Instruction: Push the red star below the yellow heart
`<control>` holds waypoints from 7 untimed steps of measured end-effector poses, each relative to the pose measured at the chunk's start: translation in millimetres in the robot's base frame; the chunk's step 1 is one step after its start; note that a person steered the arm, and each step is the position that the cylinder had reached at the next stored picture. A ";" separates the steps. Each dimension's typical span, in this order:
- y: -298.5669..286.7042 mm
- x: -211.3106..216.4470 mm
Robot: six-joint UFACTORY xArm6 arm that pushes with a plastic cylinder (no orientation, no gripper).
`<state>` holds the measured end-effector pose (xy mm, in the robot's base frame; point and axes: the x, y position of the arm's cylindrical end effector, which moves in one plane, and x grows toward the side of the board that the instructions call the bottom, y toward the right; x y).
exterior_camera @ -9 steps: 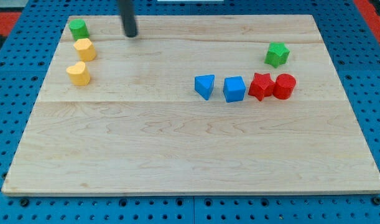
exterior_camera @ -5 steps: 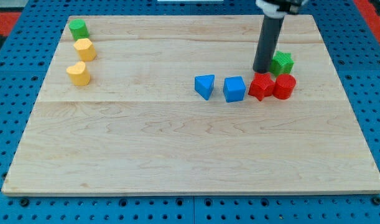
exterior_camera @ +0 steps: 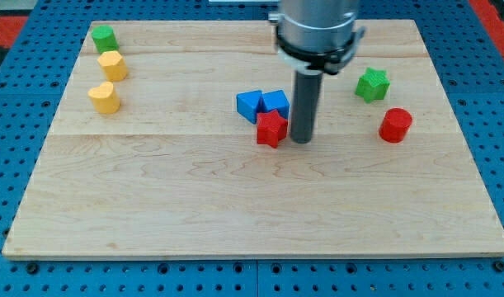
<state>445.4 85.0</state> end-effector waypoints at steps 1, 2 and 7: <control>-12.1 -16.7; -109.3 -15.6; -171.9 11.6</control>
